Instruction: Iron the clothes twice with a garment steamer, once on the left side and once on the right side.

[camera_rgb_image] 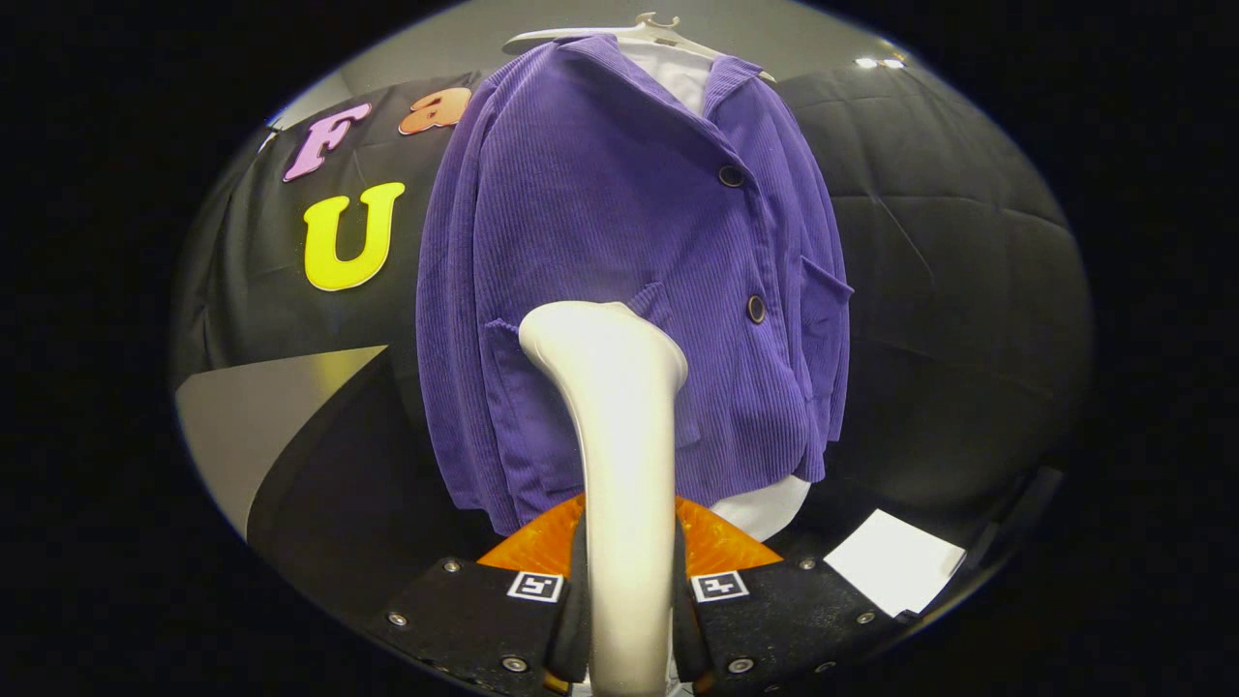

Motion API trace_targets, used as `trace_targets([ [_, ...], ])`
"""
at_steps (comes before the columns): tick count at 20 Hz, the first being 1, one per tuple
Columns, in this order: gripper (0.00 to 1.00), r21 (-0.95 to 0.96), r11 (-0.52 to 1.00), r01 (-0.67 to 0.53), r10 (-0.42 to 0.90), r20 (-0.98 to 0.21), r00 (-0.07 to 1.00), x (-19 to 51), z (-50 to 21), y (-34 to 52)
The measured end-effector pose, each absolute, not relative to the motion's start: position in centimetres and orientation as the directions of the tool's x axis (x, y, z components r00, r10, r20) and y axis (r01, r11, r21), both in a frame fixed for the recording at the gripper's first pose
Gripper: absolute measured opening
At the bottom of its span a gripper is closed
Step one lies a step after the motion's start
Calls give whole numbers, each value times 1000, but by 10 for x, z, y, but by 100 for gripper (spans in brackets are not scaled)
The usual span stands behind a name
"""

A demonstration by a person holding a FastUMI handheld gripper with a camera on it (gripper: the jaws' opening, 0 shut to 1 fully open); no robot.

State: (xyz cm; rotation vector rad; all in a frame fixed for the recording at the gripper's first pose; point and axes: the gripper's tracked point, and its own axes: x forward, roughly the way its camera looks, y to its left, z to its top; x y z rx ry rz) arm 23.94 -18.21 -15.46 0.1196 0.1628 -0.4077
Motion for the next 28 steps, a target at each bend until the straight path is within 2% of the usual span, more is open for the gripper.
trace_targets([
  [10, 34, 71, 901, 427, -392, -287, 874, 233, -205, -180],
  [14, 34, 86, 898, 432, -374, -369, 851, 213, -231, -180],
  [17, 34, 96, 898, 430, -364, -388, 847, 188, -236, -187],
  [24, 34, 102, 948, 302, -247, -365, 898, 113, -199, -209],
  [28, 34, 91, 975, 202, -172, -264, 949, 74, -148, -224],
])
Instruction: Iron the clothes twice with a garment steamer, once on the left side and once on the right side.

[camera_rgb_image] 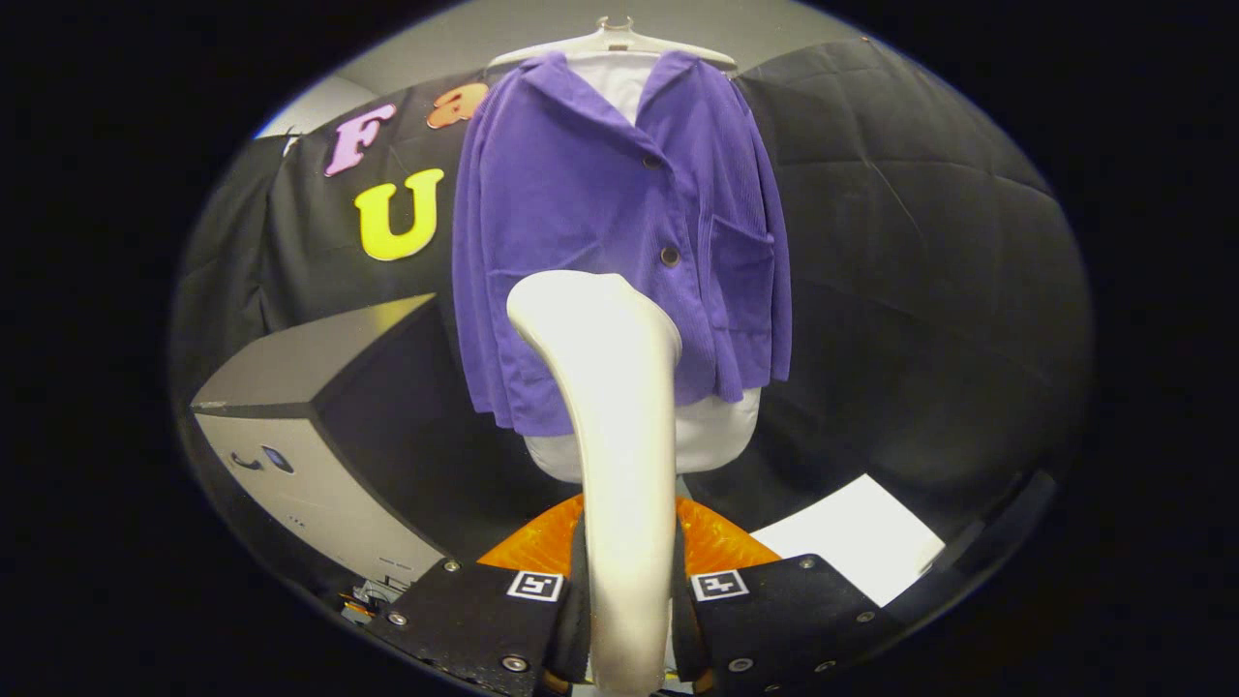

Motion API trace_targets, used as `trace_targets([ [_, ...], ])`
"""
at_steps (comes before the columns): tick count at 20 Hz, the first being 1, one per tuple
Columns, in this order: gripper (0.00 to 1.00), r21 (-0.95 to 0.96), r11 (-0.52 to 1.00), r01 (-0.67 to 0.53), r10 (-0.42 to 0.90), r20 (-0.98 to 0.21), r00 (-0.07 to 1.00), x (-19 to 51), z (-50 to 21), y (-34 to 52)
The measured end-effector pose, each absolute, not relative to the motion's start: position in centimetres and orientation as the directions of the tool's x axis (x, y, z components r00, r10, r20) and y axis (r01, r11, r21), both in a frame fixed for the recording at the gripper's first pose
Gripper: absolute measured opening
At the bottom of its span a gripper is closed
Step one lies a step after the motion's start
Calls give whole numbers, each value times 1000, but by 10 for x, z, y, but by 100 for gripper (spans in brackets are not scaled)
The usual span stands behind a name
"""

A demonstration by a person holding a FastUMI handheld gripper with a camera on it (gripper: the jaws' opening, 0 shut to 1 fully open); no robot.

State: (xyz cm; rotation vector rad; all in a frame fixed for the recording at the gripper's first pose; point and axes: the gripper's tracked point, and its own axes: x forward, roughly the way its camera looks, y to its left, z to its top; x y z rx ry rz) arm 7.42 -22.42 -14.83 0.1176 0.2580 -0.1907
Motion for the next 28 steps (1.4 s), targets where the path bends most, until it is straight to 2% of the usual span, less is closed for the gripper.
trace_targets([
  [6, 34, 86, 982, 166, -162, -51, 985, 60, -42, -259],
  [12, 33, 82, 979, 186, -195, 120, 973, 92, 60, -292],
  [22, 33, 140, 962, 236, -265, 246, 932, 140, 139, -341],
  [28, 33, 144, 960, 240, -270, 251, 929, 169, 145, -350],
])
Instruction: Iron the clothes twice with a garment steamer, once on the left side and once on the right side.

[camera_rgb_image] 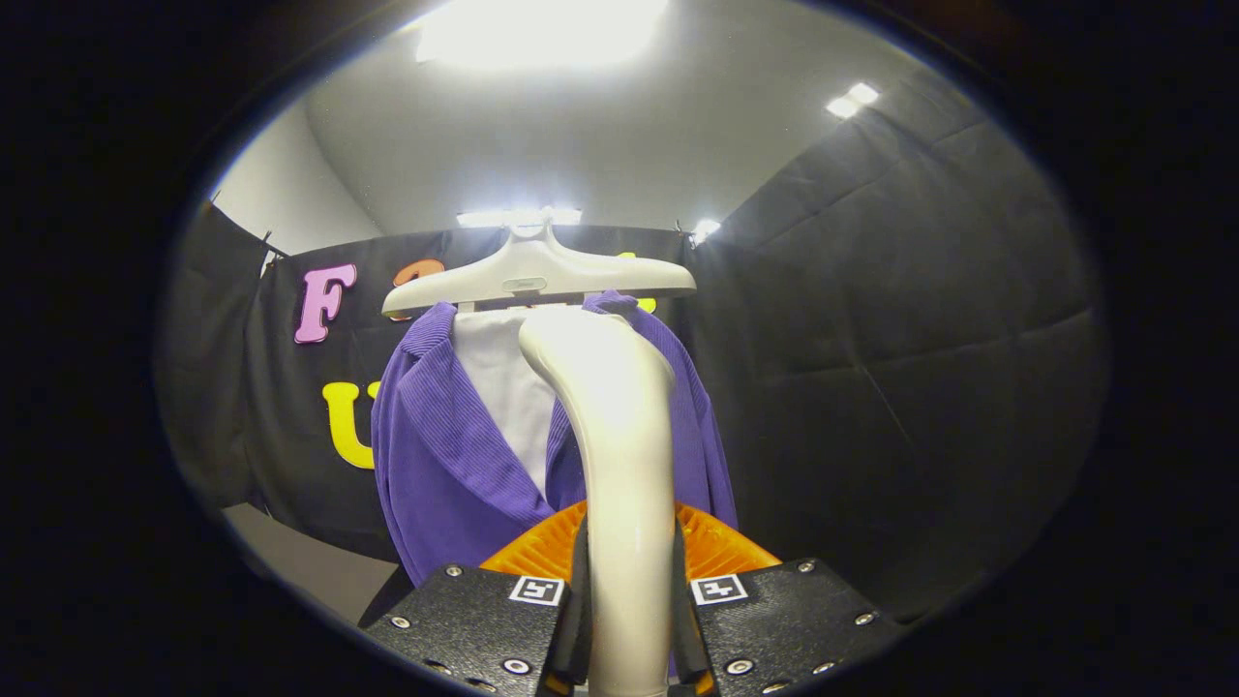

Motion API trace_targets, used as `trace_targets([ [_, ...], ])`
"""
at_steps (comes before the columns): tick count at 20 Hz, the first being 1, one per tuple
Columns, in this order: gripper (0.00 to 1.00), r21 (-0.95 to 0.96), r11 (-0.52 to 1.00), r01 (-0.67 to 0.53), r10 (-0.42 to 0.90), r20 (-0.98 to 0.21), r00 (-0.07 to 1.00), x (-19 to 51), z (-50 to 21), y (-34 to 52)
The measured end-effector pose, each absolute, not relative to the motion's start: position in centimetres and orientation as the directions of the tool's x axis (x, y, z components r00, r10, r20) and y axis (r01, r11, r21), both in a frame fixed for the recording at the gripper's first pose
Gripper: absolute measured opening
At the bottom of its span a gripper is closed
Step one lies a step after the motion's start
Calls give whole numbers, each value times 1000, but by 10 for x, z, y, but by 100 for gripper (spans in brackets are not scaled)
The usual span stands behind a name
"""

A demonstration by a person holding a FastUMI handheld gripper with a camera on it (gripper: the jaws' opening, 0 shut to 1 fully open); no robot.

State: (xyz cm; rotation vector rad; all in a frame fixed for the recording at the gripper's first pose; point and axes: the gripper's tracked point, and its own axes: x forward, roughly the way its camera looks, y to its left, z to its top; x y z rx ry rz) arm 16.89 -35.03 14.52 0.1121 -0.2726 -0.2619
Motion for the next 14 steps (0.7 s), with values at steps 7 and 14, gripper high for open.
trace_targets([
  [7, 33, 119, 963, 243, -264, 210, 941, 210, 126, -350],
  [14, 34, 134, 947, 291, -309, 147, 940, 232, 84, -371],
])
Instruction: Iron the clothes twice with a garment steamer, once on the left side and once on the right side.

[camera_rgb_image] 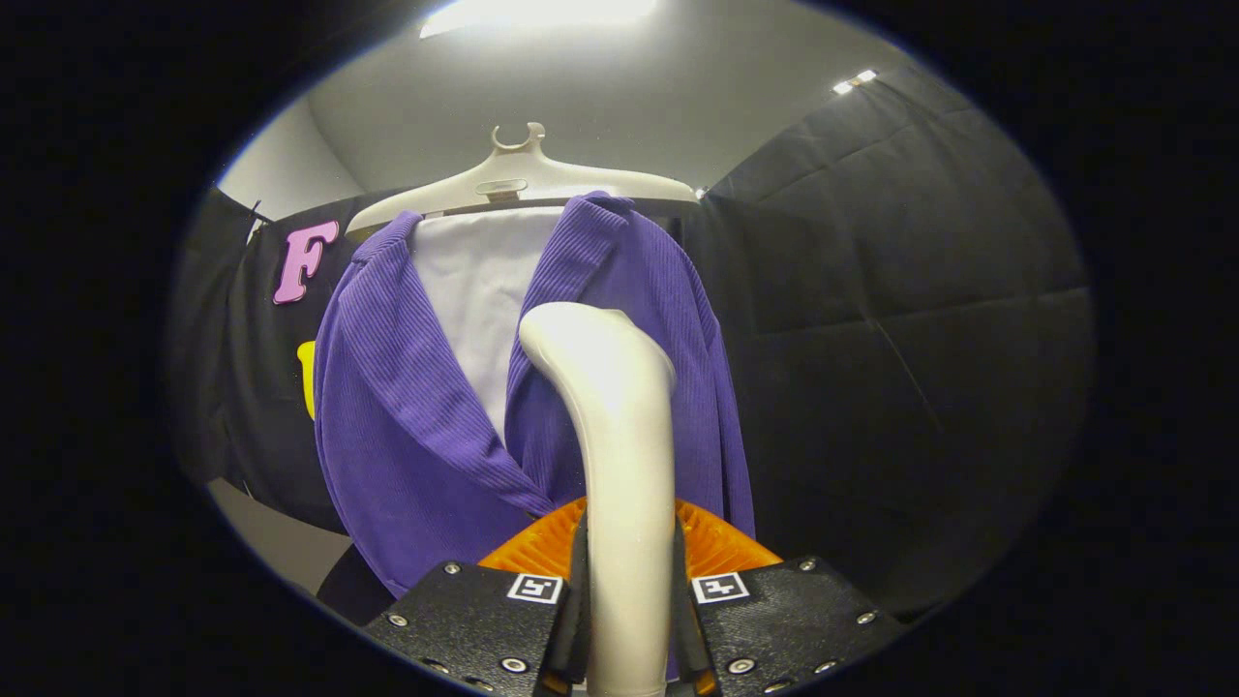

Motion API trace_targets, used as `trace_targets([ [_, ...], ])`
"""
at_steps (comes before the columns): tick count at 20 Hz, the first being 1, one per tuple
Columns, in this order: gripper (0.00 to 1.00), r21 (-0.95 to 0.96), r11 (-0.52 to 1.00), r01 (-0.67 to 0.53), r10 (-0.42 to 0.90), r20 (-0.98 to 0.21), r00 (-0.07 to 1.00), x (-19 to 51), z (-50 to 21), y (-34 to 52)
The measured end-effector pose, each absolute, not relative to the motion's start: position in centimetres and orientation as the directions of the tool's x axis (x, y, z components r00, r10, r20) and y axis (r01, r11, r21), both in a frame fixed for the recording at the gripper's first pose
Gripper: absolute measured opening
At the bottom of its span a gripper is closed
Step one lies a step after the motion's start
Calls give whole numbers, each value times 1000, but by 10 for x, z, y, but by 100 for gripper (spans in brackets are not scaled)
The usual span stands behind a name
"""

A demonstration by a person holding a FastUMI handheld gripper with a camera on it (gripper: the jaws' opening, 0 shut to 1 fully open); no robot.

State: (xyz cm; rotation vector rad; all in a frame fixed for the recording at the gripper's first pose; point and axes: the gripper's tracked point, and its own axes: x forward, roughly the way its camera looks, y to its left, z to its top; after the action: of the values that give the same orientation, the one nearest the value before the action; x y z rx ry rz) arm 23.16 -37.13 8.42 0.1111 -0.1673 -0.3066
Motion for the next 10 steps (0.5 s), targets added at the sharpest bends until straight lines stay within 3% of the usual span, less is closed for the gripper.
trace_targets([
  [10, 34, 133, 940, 315, -322, 35, 946, 224, 23, -372],
])
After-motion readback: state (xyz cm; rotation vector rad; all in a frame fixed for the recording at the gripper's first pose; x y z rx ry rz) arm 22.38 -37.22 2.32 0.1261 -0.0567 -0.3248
